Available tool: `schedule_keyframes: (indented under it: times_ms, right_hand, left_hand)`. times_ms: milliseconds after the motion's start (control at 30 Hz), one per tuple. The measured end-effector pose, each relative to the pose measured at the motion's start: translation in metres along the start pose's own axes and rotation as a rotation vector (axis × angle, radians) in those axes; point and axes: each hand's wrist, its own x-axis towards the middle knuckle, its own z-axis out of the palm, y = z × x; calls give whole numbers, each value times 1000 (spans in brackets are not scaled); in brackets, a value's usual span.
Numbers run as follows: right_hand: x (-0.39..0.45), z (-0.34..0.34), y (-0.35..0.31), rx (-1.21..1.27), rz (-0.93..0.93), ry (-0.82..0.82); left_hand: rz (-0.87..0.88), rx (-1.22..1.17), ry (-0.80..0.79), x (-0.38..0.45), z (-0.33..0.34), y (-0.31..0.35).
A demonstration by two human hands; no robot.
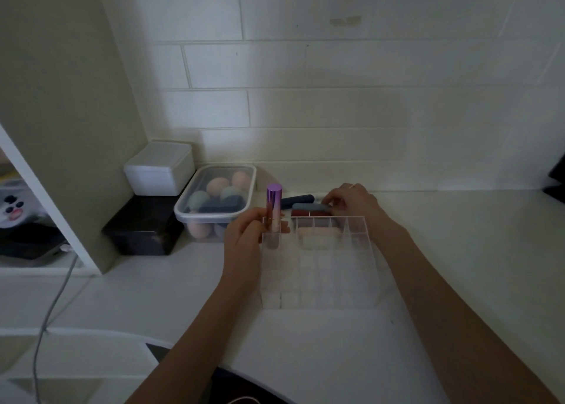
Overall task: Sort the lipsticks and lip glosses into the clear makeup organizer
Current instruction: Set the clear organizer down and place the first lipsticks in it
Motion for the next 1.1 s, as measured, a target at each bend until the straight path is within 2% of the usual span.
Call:
schedule_keyframes:
  times_ms: [100, 233, 367, 567, 767, 967, 1100]
  right_hand:
    - [-5, 1, 0, 151, -13, 102]
    - [-16, -15, -7, 702, -77, 237]
    - [-27, -40, -19, 1146, -98, 126]
    - [-37, -58, -39, 1197, -223, -6]
    - [-40, -59, -59, 1291, -227, 51]
    - [-44, -55, -72, 1383, -275, -95]
    - [-45, -51, -79, 1369, -265, -157]
  left_hand:
    - [20, 7, -11, 1, -1, -1]
    - [-8, 15, -9, 1, -1, -2]
    - [-27, 3, -6, 0, 0, 1]
    - [-6, -20, -11, -1, -1, 0]
    - [45, -102, -19, -9, 1, 12]
    - [271, 187, 66, -15, 0, 18]
    - [293, 222, 87, -11, -1, 14]
